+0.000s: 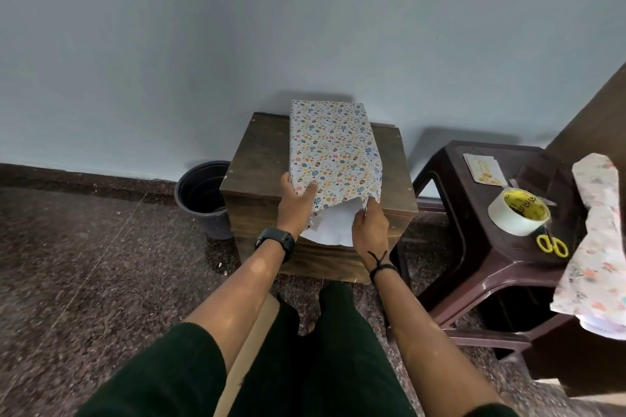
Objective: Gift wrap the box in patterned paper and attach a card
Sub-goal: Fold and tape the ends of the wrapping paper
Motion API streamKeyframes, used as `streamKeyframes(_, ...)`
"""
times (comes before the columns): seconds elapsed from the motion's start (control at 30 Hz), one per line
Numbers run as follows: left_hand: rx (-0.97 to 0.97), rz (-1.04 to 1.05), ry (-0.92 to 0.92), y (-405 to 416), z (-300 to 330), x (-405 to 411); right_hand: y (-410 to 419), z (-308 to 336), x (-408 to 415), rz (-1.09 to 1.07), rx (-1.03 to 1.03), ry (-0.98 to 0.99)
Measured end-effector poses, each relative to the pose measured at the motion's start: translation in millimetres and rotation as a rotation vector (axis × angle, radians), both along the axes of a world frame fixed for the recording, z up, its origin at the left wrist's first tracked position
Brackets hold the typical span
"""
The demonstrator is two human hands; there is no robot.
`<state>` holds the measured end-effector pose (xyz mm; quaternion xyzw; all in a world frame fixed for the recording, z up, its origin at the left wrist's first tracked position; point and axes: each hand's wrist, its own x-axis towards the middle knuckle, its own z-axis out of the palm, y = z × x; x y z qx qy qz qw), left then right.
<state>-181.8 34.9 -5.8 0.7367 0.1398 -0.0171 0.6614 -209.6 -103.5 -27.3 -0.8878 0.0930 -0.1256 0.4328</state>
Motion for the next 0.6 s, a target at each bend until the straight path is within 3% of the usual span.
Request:
streamKeyframes(0.17,0.385,-0.013,-0.126,-3.5,0.1,-2.3,-0.3,0.0,2.2,-0.043,0.010,0.078)
streamKeyframes(0.33,1.100,-0.223,-0.201,-14.8,4.9,0.6,-5.0,-2.7,5.0,-0.022,-0.012,0.088)
streamKeyframes(0.4,1.181,-0.285,-0.219,-22.3,6.9,-1.1,-5.8,-4.0,4.3,-0.006,0.010,0.062)
streamKeyframes(0.5,1.147,-0.372,-0.225,-30.3,9.6,-1.6,-9.2,-10.5,3.1,0.083,0.043,-0.026)
streamKeyframes(0.6,1.158,-0.487,-0.203,-31.7,14.1,-1.1,-16.3,-10.8,3.7,0.098,0.141,0.015)
